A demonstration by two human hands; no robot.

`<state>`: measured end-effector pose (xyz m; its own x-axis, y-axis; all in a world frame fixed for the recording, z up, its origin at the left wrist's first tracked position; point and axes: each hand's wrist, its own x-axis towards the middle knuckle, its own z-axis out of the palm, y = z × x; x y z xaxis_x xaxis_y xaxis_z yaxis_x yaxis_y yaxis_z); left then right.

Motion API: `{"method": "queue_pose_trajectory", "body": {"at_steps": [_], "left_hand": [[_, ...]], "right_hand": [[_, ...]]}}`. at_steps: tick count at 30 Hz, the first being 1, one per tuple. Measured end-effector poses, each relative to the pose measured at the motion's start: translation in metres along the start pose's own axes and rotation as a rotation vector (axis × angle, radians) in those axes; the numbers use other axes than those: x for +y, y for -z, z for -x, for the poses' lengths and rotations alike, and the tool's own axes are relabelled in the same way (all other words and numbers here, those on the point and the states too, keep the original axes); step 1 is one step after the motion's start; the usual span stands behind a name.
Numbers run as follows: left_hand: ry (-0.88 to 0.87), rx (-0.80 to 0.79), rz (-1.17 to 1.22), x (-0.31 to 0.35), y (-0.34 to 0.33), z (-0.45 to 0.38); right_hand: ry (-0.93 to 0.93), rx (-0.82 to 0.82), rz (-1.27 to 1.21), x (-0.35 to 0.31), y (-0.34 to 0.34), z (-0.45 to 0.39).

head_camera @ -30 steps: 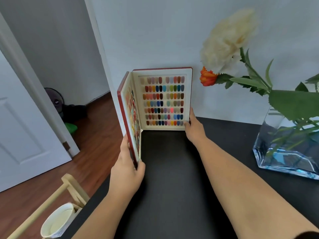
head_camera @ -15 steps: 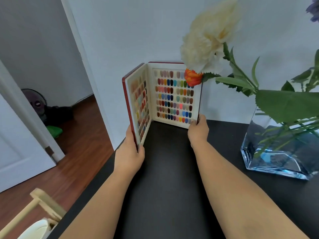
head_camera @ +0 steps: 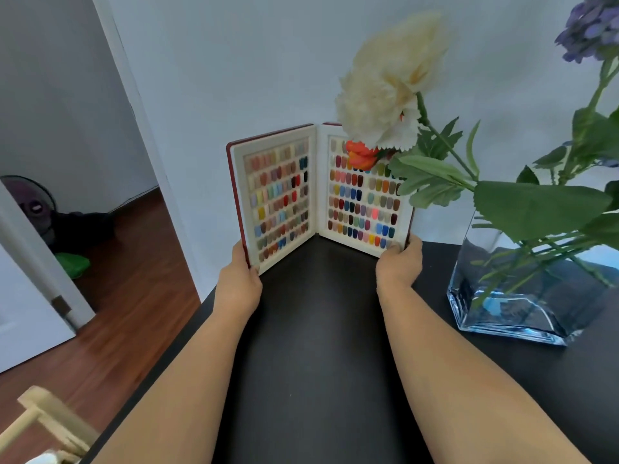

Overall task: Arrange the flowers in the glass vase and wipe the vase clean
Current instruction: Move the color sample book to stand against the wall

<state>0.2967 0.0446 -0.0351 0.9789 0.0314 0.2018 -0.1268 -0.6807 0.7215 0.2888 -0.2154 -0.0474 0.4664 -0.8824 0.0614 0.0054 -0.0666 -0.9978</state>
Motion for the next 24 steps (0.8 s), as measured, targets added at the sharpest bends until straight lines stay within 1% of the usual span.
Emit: {"method": "queue_pose_trajectory", "body": {"at_steps": [2,5,8,20,24], "left_hand": [[0.008,0.008,0.003,-0.003,-0.002,-0.01],[0.006,0.03,-0.016,-0.007,-0.005,-0.025],[0.0,0.06,-0.024,-0.007,-0.008,-0.036],[0.041,0.052,-0.106,-0.004,-0.016,-0.048],[0.064,0.044,-0.058,-0.003,-0.018,-0.046]], "right_hand": [[-0.029,0.053,-0.05,0.0,0.001,-0.006],[-0.019,0.147,-0.079,0.002,0.001,-0.014],[-0.005,0.184,-0.064,0.004,-0.002,-0.016],[0.009,0.179,-0.043,0.004,0.004,-0.004],[-0.003,0.157,-0.057,0.002,0.006,-0.001]]}}
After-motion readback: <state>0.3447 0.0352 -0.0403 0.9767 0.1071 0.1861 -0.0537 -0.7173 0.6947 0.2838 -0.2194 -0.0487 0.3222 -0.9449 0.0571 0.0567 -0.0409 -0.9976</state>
